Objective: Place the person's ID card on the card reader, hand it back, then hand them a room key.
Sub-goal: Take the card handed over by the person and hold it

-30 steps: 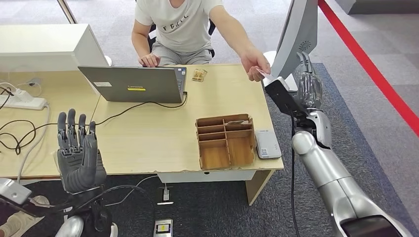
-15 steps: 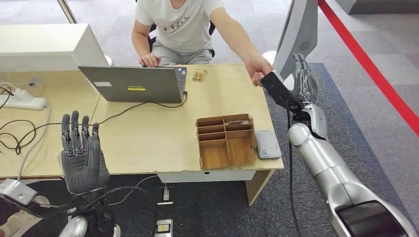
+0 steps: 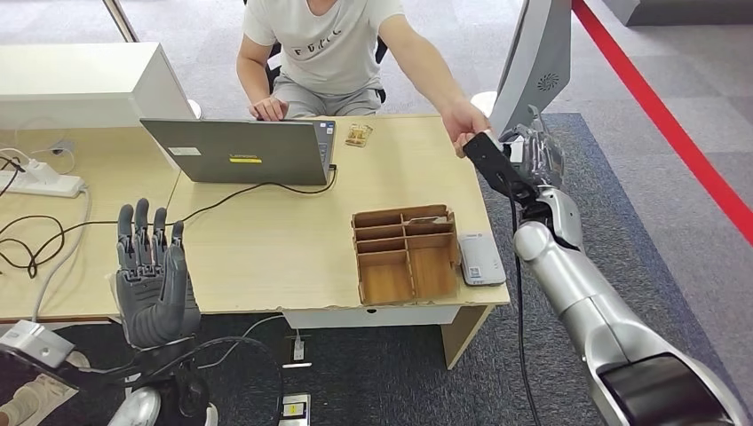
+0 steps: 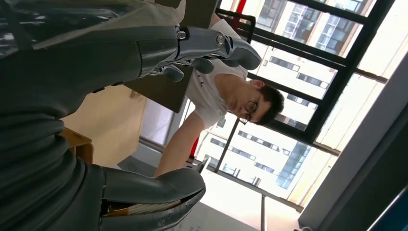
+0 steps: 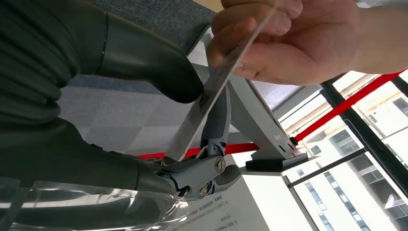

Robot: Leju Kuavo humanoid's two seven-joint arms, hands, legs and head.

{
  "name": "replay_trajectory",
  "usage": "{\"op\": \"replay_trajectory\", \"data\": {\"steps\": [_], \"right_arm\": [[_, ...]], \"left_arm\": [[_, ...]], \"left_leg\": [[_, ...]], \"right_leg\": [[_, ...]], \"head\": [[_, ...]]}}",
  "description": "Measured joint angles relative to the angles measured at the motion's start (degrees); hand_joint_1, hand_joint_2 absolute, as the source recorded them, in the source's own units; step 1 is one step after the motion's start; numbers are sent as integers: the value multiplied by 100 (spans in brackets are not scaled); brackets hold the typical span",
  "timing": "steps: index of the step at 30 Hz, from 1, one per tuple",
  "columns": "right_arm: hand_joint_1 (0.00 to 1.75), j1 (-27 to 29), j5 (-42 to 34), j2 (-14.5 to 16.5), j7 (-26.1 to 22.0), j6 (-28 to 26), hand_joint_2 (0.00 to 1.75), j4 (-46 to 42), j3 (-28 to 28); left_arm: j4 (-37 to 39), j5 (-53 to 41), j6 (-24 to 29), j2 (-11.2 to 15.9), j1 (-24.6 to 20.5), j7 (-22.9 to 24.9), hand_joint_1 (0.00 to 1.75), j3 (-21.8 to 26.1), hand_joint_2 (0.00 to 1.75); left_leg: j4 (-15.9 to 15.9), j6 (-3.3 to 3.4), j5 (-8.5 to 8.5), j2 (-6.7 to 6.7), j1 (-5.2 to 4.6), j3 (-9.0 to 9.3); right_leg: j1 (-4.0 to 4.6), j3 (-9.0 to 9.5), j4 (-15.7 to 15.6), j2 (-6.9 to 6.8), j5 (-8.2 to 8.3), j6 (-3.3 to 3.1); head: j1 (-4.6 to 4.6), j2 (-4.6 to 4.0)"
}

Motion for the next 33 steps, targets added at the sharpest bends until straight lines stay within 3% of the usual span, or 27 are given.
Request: {"op": "replay_trajectory", "data": {"steps": [23,33], "right_arm": [[175,-38,-59,25,-47,-28,175,251,146],[175,229,-95,-400,-33,-126,175,-629,153]], "left_arm": [[4,-66,53,-2,2,-4,0,22,175],[-3,-121,180,1,140,-19,0,91,175]], "left_leg": [[1,0,0,1,0,1],[2,0,0,1,-1,2]], "right_leg": [[0,-2,0,0,0,0],[0,-2,-2,0,0,0]], "head": [[-2,0],[-1,0]]}}
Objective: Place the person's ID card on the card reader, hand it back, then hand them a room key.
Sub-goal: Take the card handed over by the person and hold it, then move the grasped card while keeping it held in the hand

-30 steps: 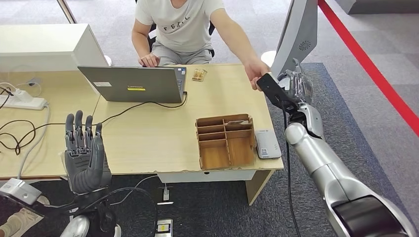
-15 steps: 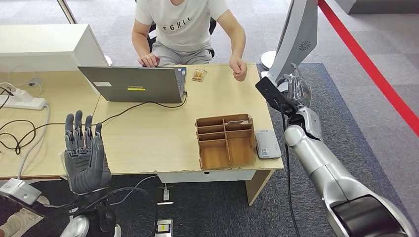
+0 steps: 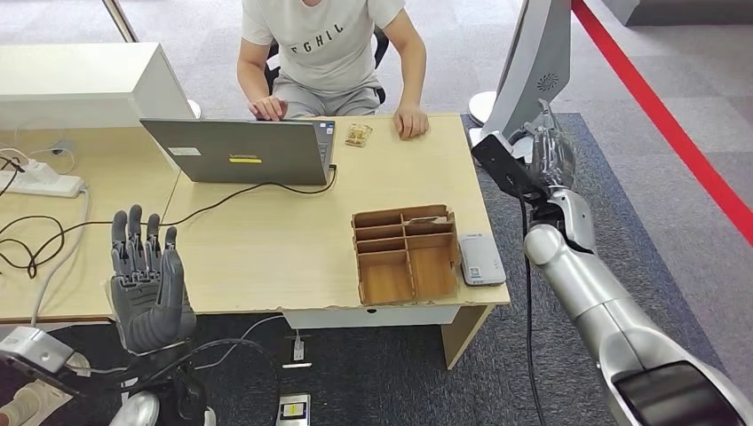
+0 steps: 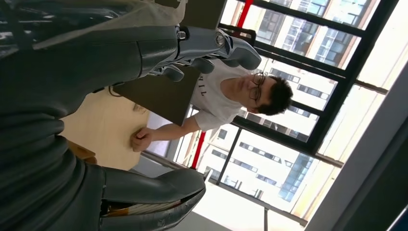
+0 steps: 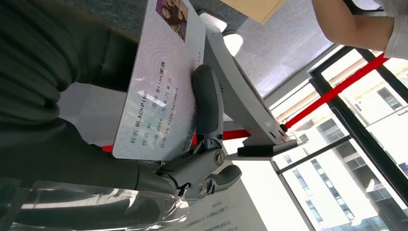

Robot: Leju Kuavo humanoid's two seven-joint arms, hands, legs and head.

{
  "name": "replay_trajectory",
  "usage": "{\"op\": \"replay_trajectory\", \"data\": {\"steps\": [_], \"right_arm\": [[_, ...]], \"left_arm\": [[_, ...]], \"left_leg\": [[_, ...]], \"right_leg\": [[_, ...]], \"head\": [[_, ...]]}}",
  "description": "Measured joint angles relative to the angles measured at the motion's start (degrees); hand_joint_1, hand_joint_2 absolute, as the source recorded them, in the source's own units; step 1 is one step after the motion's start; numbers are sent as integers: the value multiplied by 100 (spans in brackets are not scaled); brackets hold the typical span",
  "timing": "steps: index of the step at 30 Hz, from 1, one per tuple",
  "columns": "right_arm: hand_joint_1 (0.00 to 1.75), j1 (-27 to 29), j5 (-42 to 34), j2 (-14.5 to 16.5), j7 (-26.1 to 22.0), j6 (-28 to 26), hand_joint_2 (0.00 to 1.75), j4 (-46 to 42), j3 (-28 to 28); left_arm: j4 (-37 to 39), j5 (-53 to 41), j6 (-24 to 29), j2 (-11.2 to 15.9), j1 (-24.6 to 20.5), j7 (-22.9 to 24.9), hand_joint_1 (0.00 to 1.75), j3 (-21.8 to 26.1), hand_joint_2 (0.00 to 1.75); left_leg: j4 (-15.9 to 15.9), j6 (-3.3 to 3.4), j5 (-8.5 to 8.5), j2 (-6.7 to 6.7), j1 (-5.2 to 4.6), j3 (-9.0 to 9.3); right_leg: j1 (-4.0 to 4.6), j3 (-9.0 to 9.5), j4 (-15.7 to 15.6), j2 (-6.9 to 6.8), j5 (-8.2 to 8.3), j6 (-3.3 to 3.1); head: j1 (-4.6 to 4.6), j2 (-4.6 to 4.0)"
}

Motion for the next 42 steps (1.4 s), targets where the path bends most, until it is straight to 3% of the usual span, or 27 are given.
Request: {"op": "replay_trajectory", "data": {"steps": [10,18,32,42], "right_arm": [[175,1110,-198,-645,-35,-503,175,-1391,-247],[175,1727,-98,-929,-33,-767,175,-1834,-314],[175,1918,372,-913,-175,-739,175,-1742,-218],[175,1973,899,-790,-250,-672,175,-1403,-85]], "left_arm": [[-123,-9,334,35,158,-12,0,141,175],[-252,-32,420,56,230,-12,0,232,175],[-286,-202,222,26,333,-12,0,359,175],[-284,-347,-45,-136,438,-12,0,454,175]], "left_leg": [[-1,0,-1,-2,0,-1],[-1,0,0,-2,0,0],[-2,0,0,-2,1,-1],[-2,0,0,-1,0,-1]], "right_leg": [[0,0,-1,0,0,0],[0,2,-1,0,0,0],[0,1,0,0,-1,0],[0,1,-1,0,0,0]], "head": [[0,0],[-1,0],[-1,0],[-1,0]]}}
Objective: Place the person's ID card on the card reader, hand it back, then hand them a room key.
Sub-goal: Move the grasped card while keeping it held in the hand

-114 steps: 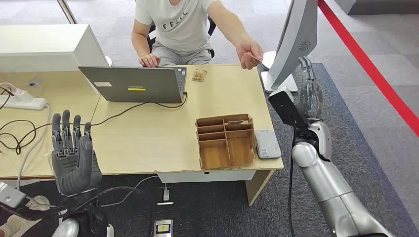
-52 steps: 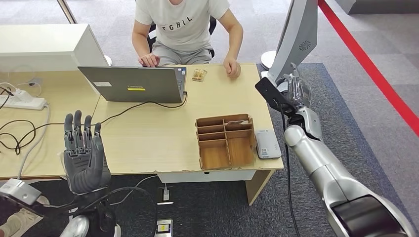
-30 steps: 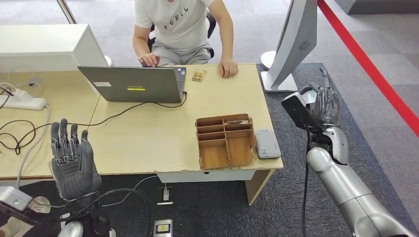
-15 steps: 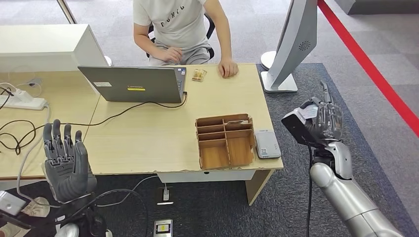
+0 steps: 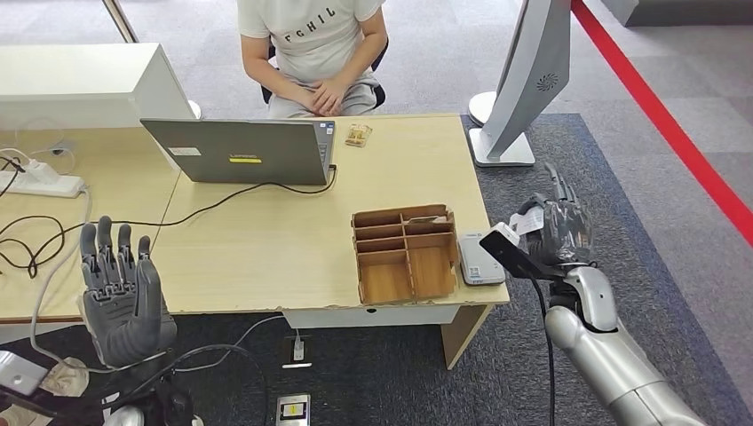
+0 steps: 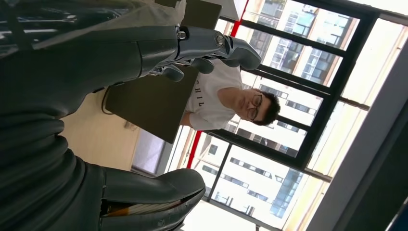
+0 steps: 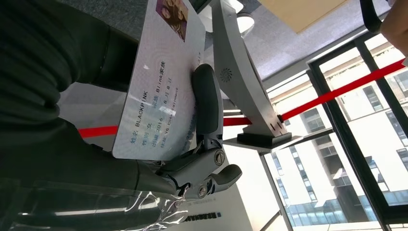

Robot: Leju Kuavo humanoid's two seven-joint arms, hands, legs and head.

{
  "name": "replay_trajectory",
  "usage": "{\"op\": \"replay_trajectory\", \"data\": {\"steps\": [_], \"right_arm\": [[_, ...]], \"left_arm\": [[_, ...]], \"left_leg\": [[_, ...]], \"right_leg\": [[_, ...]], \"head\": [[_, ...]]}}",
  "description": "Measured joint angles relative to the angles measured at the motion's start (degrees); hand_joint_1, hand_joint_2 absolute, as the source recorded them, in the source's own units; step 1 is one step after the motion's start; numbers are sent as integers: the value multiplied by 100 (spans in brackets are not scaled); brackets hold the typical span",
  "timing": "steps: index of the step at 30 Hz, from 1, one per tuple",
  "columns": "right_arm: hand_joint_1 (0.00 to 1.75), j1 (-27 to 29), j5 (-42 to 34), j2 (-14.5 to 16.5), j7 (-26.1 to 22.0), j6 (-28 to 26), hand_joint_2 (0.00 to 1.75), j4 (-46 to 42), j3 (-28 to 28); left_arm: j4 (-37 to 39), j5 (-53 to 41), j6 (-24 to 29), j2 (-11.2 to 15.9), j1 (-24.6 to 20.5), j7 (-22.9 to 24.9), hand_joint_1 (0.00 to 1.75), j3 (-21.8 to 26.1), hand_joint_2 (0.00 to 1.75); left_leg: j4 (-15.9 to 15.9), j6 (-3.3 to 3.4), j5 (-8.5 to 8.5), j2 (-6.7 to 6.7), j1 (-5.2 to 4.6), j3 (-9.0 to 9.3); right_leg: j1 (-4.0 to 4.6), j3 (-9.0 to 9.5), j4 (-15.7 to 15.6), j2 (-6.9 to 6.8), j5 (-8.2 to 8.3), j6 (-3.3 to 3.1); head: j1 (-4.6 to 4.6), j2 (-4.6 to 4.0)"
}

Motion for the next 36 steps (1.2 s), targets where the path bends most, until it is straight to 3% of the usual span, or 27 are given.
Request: {"op": "replay_trajectory", "data": {"steps": [10,19,36], "right_arm": [[175,-30,504,147,-28,68,175,329,106],[175,-149,1078,493,-130,126,175,757,297],[175,-439,1524,915,-193,131,175,1592,714]], "left_arm": [[0,-100,-95,-150,42,0,0,114,175],[-3,-227,-178,-249,108,0,0,236,175],[-216,-440,-147,-360,342,0,0,479,175]], "left_leg": [[-1,0,0,-1,0,-1],[-1,0,0,-1,1,-1],[-1,0,0,0,1,0]], "right_leg": [[0,1,1,0,0,0],[1,2,2,0,0,0],[1,1,1,-1,0,0]], "head": [[0,0],[-1,0],[1,0]]}}
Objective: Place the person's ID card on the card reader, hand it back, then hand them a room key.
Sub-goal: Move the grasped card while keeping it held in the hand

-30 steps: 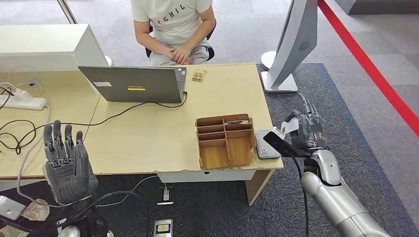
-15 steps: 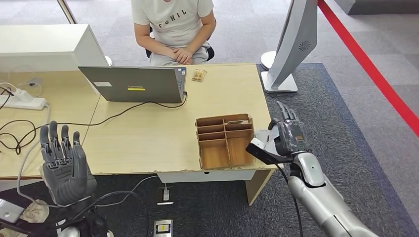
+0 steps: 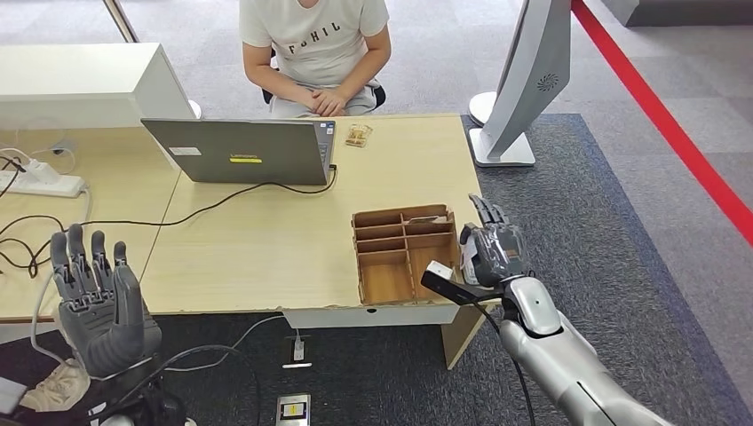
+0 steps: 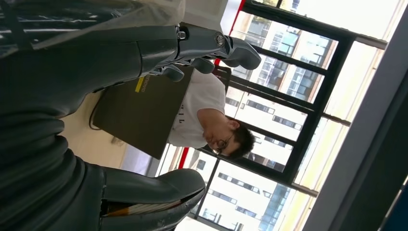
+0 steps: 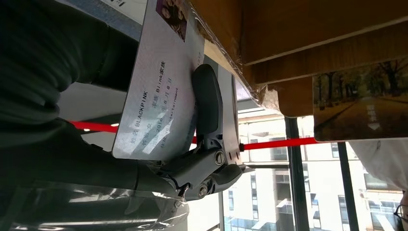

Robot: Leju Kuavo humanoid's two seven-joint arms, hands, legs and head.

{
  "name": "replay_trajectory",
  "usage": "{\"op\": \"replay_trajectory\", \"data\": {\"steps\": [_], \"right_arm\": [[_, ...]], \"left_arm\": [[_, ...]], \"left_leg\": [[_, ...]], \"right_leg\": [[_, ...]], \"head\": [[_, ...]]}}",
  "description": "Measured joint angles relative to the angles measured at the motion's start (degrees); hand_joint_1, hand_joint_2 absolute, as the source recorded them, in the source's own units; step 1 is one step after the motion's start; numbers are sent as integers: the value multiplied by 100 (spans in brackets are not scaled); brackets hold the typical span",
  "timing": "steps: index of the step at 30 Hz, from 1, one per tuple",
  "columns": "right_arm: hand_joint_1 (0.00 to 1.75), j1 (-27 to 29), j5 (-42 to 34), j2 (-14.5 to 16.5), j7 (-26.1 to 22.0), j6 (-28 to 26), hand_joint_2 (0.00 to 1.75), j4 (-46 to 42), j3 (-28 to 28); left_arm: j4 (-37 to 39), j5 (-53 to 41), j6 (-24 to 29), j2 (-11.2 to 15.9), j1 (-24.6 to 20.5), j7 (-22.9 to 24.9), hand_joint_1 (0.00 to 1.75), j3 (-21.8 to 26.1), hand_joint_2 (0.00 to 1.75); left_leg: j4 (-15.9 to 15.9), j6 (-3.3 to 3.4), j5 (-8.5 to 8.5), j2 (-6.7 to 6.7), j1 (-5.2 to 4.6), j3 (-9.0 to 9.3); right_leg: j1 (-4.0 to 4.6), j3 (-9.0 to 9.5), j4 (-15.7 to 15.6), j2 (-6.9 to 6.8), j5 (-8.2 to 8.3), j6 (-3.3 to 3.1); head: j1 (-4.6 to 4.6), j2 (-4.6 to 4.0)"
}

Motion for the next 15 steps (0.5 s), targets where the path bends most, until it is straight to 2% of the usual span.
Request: {"op": "replay_trajectory", "data": {"steps": [7,15], "right_arm": [[175,-105,-139,-49,154,-232,175,270,21],[175,-165,-48,-315,416,-89,175,174,-10]], "left_arm": [[-89,-26,50,-36,67,0,0,32,175],[-129,27,98,-36,77,0,0,31,175]], "left_leg": [[1,0,0,1,-1,1],[1,0,0,0,-1,2]], "right_leg": [[-1,-1,-1,0,0,0],[-1,-1,-1,0,0,0]], "head": [[-1,0],[-1,0]]}}
